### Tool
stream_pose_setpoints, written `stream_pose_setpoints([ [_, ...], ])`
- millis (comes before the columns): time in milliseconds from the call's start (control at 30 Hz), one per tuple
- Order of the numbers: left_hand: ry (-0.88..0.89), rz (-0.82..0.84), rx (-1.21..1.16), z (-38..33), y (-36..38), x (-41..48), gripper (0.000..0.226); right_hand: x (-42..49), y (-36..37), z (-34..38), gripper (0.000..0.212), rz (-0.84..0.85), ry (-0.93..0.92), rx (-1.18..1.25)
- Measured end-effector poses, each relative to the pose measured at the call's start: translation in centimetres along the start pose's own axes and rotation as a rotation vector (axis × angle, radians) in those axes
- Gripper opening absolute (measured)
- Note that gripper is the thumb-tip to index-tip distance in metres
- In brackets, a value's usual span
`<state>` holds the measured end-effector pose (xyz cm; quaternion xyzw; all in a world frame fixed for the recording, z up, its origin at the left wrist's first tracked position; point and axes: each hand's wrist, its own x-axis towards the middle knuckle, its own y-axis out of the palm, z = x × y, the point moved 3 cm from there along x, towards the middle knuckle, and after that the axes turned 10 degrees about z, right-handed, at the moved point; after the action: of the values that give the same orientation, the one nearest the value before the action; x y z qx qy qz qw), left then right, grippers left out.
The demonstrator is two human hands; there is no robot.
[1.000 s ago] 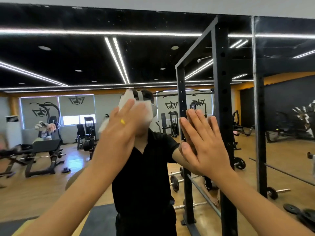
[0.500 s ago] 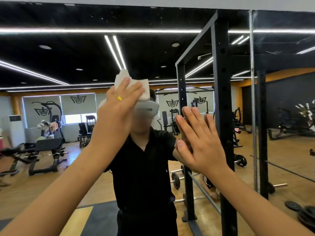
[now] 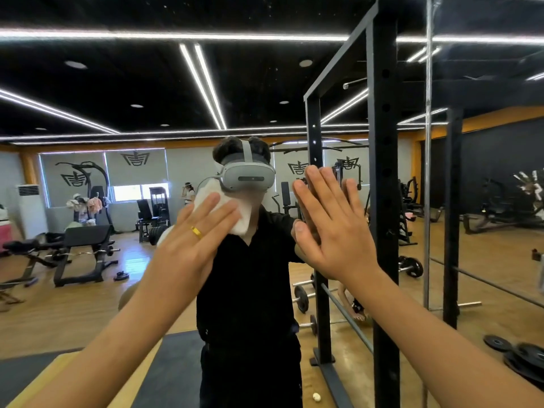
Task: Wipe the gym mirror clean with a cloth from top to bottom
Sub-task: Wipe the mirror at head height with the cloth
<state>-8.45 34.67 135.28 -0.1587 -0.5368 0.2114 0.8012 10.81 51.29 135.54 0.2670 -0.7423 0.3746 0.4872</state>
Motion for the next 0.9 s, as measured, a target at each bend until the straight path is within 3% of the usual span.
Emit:
stream_pose_setpoints([
  [167,-0.111,-0.081,-0.015,0.6,-1.4,4.9,0.051,0.0,0.0,-0.1,0.061,0.001,-0.001,-0.004],
  [300,-0.181,-0.156,-0.089,-0.3,-0.5,5.4,0.047,0.0,0.0,-0.1,0.061,0.0,0.001,0.014],
  [533,-0.075,-0.023,-0.118,-3.6,2.9,-0.8,0.045,0.1,0.0,-0.1,0.062,0.007,-0.001,0.019],
  [900,-0.164,-0.184,-0.08,-1.9,-1.0,11.4,0.049,0.1,0.0,0.0,0.062,0.001,0.0,0.046],
])
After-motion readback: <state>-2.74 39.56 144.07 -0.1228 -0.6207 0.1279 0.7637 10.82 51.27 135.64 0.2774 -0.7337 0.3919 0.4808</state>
